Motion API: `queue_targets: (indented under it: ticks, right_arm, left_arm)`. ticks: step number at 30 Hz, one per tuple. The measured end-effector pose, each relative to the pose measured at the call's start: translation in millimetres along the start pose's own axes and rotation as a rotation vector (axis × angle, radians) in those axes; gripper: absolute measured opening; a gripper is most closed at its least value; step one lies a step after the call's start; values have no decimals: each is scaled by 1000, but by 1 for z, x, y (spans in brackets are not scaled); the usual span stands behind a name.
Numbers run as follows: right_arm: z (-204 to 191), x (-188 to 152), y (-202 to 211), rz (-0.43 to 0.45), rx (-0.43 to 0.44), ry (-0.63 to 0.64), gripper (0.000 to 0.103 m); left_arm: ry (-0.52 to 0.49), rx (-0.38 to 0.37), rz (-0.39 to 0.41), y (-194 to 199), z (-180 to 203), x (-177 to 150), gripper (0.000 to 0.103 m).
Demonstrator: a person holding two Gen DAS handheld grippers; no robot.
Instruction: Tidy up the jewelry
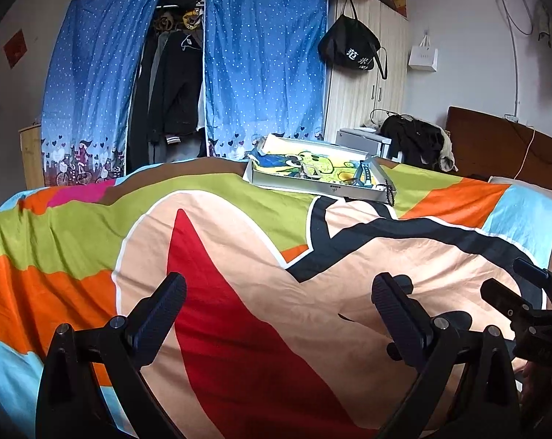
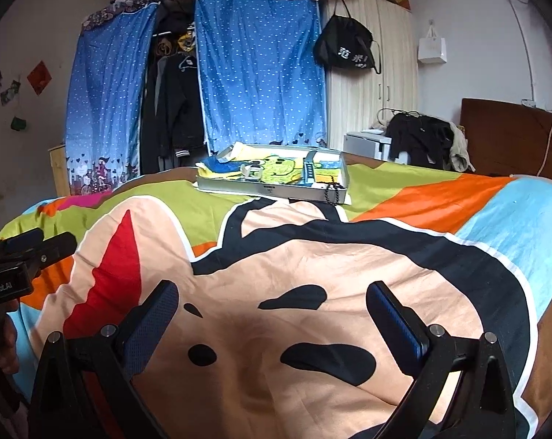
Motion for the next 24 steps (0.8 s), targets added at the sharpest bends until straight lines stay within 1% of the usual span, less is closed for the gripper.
queue_targets:
  ticks: [11,24]
  right_arm:
    - [11,-4,-5,-17,-52,-38,103]
    - [10,-4,-7,-23,-49,-32,103]
  left_arm:
    - [-6,-9,-12,-7,2,-4,99]
    - [-6,-10,-16,-7,3,-7,99]
Point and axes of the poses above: each gripper's, at about its wrist camera, not at the fingertips, and y roughly against the way its jaws point, z to its right, x to its top, the point moved 2 cm from there along -y, roughly the way its jaws point, and after that the axes turned 6 degrees about -y, right-handed, at the moved point
